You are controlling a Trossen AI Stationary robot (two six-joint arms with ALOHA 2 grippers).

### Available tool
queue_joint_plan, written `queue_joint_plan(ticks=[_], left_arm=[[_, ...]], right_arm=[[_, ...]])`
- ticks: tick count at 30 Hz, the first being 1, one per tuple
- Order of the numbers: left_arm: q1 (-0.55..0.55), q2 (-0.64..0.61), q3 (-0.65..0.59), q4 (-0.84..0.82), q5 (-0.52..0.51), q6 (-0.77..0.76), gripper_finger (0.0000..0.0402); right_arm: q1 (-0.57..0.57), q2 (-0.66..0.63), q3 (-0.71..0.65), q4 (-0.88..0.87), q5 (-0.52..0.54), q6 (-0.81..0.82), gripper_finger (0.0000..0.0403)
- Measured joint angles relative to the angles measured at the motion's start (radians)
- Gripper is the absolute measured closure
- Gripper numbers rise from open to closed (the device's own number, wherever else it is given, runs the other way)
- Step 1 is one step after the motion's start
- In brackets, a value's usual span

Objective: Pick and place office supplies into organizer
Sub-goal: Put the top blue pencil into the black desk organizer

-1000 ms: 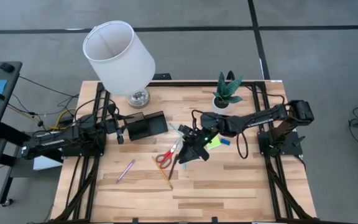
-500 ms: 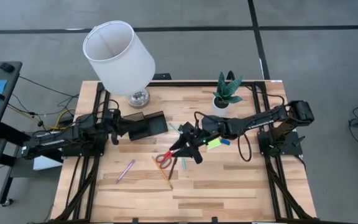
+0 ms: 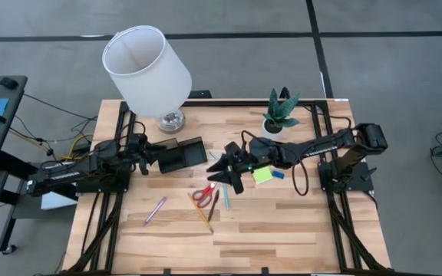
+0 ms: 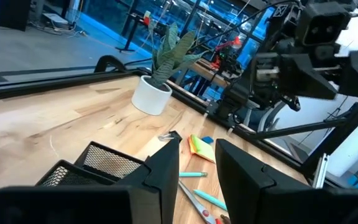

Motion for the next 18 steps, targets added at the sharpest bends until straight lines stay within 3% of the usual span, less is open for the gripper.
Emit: queue_joint_plan(ticks=[6,12,18], left_arm=[[0.000,0.001,-0.001,0.040,-0.004,0.049,0.0305],[0.000,0.000,-0.001,0.227,0.004,0.166,0.0284],[0.000,0.000,0.042,0.239,0.000,0.266,0.0236]], right_arm=[[0.013,0.000,0.000,-0.002,-0.014,-0.231,0.0226],[0.025,-0.066,-0.001,-0.022,-0.015,-0.375,0.0218],[-0.010,-0.251,0.000,-0.269,-0.011,-0.445,0.0191]])
